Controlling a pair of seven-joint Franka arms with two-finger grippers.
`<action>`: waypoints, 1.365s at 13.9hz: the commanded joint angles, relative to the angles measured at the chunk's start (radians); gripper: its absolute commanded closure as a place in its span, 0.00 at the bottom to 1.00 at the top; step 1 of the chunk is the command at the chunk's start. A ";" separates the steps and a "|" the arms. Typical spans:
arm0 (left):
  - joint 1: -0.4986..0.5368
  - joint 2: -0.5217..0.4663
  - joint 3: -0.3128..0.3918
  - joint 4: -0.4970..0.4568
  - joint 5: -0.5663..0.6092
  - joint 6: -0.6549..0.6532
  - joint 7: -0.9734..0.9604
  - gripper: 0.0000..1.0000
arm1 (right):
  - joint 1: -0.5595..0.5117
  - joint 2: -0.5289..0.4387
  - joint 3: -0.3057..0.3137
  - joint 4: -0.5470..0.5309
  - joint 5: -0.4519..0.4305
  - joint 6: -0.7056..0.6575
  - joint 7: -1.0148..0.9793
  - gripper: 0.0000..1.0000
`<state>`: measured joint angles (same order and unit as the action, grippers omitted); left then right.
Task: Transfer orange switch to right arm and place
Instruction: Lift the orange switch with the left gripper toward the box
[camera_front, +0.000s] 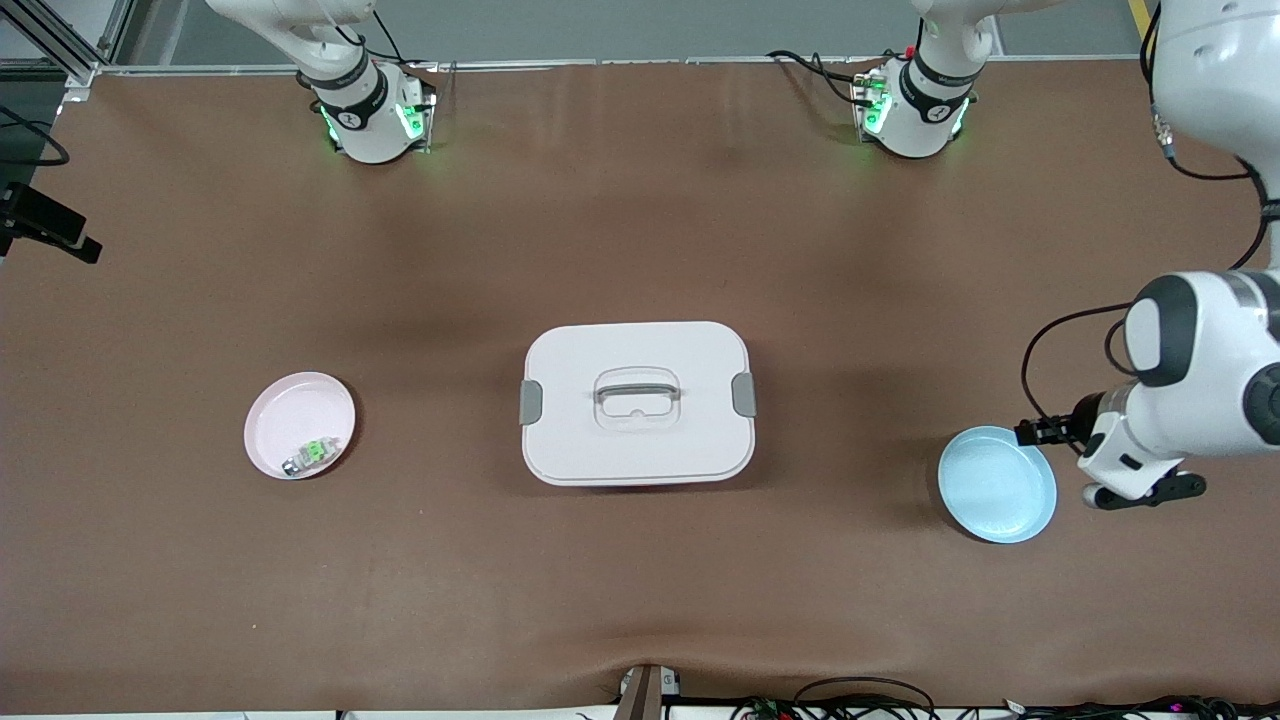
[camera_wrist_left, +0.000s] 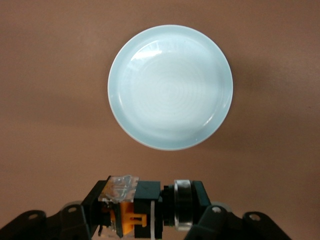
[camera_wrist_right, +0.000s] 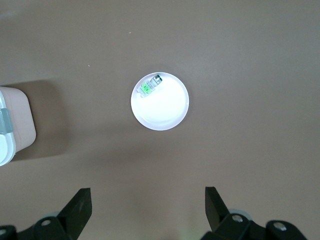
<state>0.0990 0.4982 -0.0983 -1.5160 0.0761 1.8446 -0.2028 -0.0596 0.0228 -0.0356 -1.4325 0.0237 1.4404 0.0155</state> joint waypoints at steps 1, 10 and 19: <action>0.007 -0.088 -0.006 -0.023 -0.077 -0.074 -0.050 0.79 | -0.016 -0.009 0.011 -0.005 0.016 0.015 -0.003 0.00; -0.002 -0.224 -0.044 0.052 -0.470 -0.192 -0.594 0.79 | -0.016 0.009 0.011 -0.006 0.038 0.054 -0.002 0.00; -0.019 -0.244 -0.224 0.103 -0.707 -0.147 -1.277 0.79 | 0.007 0.103 0.022 0.004 0.151 -0.037 -0.025 0.00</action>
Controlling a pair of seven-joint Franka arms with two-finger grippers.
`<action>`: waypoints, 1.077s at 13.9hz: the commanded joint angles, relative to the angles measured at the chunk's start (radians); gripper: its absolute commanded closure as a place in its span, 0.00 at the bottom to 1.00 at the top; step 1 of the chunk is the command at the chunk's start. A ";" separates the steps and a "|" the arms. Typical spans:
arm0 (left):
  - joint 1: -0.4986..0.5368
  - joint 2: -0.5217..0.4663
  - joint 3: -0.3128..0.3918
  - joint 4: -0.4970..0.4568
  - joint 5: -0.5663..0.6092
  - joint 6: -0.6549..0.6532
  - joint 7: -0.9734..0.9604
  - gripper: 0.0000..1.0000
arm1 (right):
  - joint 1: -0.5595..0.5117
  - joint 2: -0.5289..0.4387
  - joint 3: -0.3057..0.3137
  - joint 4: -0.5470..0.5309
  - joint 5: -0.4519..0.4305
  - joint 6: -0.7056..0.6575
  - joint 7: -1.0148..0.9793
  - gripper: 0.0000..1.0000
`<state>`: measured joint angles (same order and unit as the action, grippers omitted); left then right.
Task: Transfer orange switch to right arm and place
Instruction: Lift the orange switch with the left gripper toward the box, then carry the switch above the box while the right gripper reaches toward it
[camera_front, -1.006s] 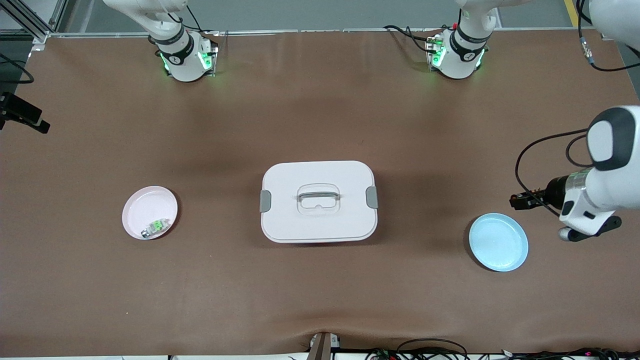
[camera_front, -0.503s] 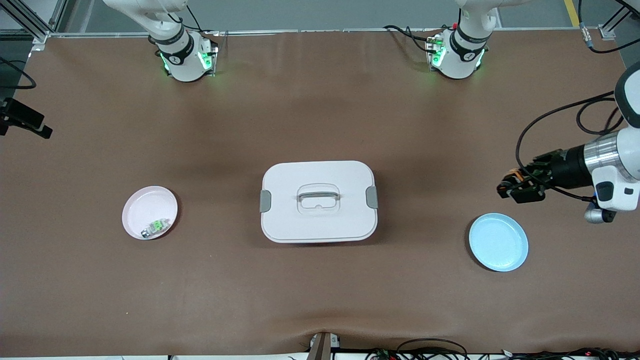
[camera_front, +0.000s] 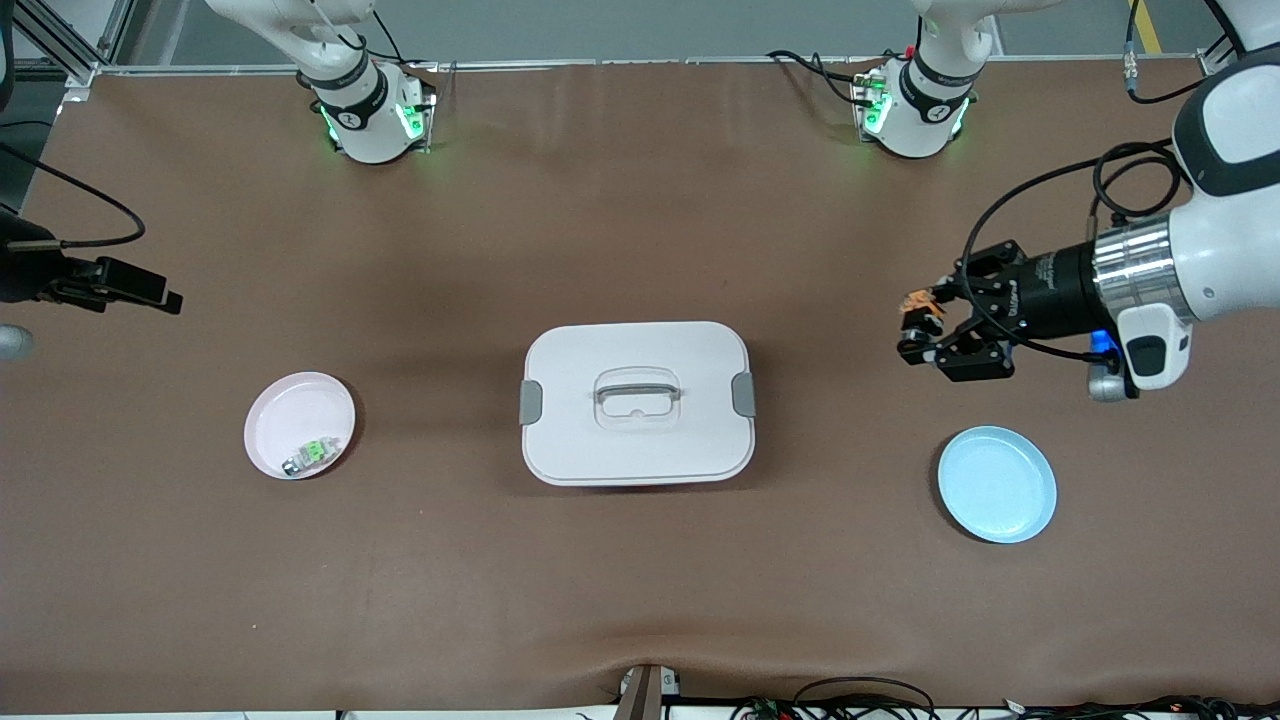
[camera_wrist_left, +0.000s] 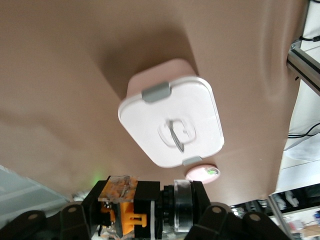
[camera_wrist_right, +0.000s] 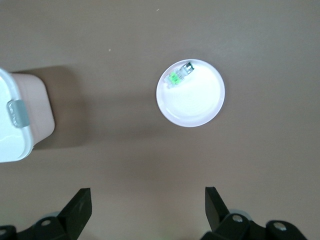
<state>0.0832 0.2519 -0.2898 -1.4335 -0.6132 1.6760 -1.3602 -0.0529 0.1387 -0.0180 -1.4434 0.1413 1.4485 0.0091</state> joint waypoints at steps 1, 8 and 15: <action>-0.003 0.003 -0.057 0.021 -0.019 0.042 -0.190 0.79 | 0.002 -0.025 0.003 0.011 0.102 -0.049 -0.018 0.00; -0.124 0.023 -0.170 0.019 -0.011 0.266 -0.486 0.79 | 0.080 -0.068 0.003 -0.006 0.520 0.065 0.166 0.00; -0.336 0.088 -0.166 0.015 0.092 0.415 -0.645 0.78 | 0.277 -0.140 0.001 -0.127 0.609 0.329 0.299 0.00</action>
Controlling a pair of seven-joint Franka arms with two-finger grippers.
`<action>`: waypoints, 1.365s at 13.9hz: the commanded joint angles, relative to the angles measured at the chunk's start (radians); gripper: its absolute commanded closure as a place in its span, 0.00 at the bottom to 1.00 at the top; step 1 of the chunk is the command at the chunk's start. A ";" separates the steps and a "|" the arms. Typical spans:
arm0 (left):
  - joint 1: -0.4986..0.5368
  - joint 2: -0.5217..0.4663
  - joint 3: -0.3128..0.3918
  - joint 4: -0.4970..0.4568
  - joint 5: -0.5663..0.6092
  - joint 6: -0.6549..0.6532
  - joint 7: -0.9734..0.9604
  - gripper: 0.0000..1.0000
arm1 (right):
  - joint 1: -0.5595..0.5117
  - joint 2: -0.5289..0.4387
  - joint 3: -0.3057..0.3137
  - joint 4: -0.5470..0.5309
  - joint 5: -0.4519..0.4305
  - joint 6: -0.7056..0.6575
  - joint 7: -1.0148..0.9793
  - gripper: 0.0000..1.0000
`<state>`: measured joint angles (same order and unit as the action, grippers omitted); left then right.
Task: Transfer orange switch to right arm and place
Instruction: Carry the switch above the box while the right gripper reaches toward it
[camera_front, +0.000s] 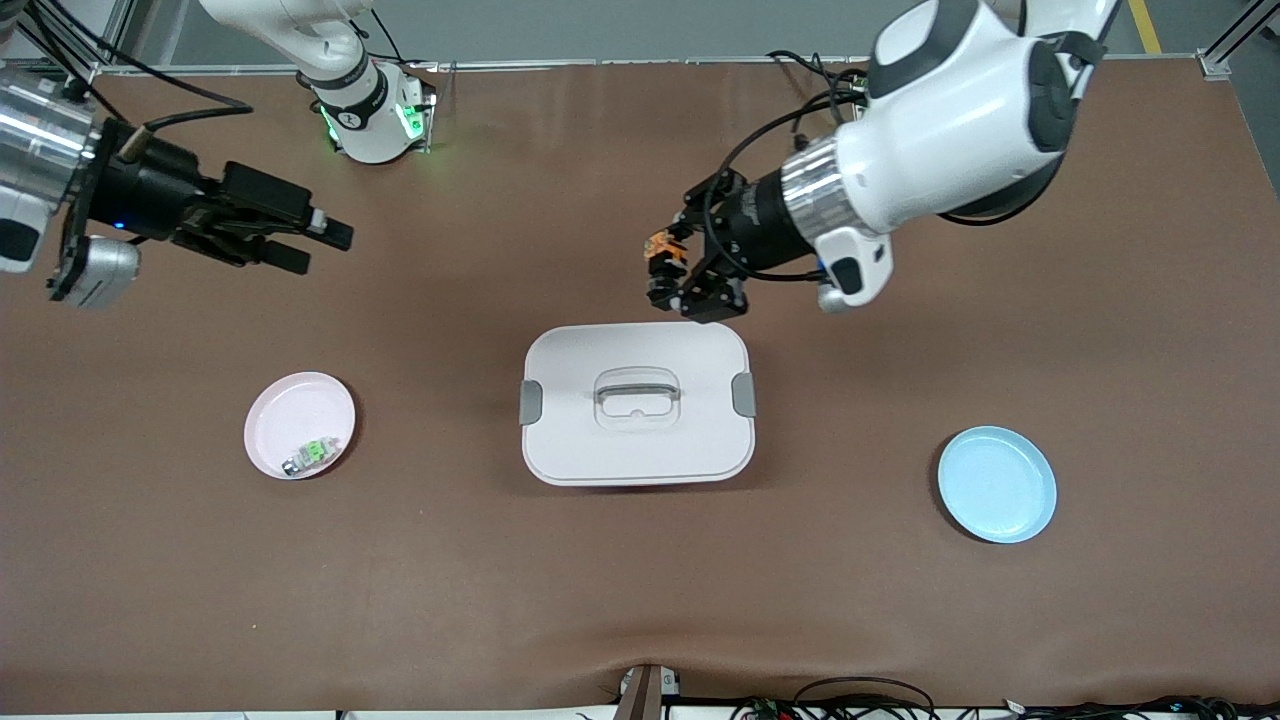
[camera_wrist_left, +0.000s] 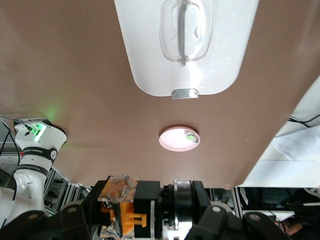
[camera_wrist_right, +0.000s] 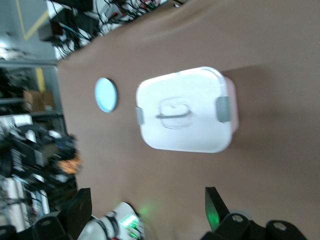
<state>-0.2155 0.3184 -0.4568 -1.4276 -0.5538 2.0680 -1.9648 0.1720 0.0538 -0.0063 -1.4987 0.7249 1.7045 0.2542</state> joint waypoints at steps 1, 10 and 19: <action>-0.060 0.031 0.001 0.007 0.047 0.052 -0.048 0.76 | 0.082 -0.055 -0.009 -0.083 0.025 0.122 0.103 0.00; -0.196 0.084 0.001 0.007 0.167 0.253 -0.223 0.76 | 0.264 -0.063 -0.011 -0.277 0.022 0.389 0.140 0.00; -0.196 0.084 0.000 0.006 0.193 0.253 -0.213 0.75 | 0.340 -0.091 -0.009 -0.377 0.018 0.494 0.057 0.00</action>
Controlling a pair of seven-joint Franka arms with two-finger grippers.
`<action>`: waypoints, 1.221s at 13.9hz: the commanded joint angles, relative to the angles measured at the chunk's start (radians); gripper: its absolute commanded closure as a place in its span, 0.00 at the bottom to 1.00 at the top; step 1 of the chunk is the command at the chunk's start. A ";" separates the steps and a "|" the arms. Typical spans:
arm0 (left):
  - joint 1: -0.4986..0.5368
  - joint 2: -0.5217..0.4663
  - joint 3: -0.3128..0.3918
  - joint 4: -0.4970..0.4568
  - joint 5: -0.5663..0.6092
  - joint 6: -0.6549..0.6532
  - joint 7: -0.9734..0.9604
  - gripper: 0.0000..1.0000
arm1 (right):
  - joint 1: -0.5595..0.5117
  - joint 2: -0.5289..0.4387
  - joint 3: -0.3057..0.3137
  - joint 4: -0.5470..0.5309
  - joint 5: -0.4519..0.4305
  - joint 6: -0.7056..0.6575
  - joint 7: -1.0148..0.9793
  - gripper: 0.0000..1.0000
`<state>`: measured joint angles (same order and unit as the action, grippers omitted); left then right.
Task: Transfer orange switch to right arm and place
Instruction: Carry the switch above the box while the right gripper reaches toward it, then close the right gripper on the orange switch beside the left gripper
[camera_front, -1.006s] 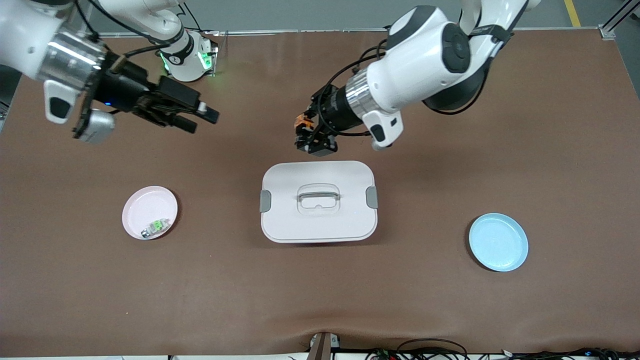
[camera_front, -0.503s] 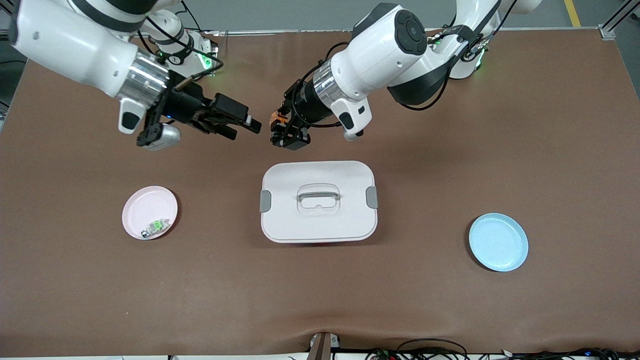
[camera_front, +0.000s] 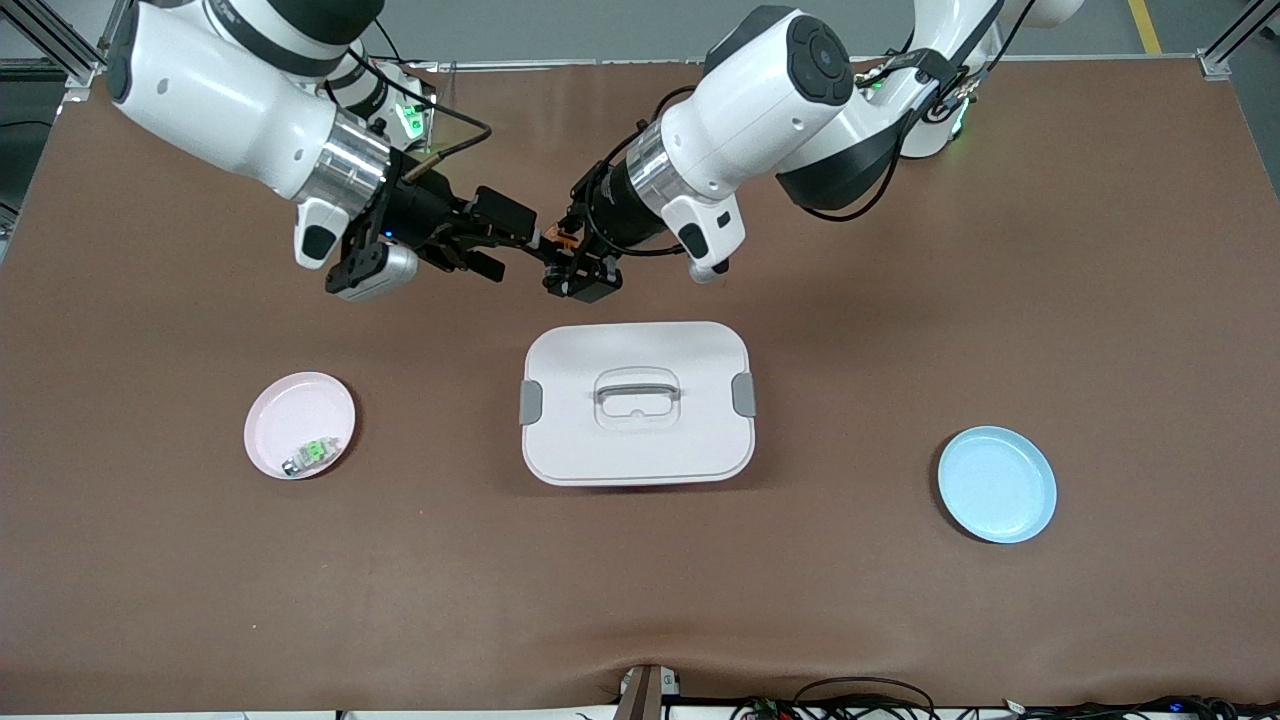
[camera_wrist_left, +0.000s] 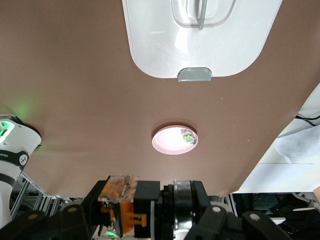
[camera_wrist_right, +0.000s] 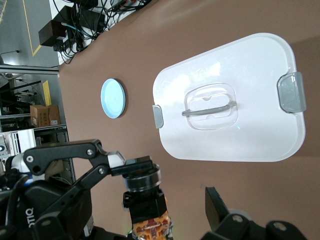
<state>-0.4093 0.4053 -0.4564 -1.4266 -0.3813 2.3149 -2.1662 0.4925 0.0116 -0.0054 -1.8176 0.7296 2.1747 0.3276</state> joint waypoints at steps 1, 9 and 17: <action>-0.002 -0.003 0.001 0.005 0.021 0.006 -0.012 0.75 | 0.027 -0.048 -0.010 -0.065 0.011 0.025 -0.018 0.00; 0.000 -0.005 0.001 0.003 0.021 0.005 -0.012 0.73 | 0.044 -0.056 -0.010 -0.104 0.011 0.053 -0.062 0.00; 0.001 -0.005 0.001 0.003 0.021 0.001 -0.012 0.73 | 0.098 -0.045 -0.010 -0.143 0.011 0.159 -0.059 0.00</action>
<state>-0.4086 0.4053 -0.4548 -1.4266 -0.3811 2.3149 -2.1662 0.5791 -0.0062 -0.0060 -1.9300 0.7294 2.3222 0.2803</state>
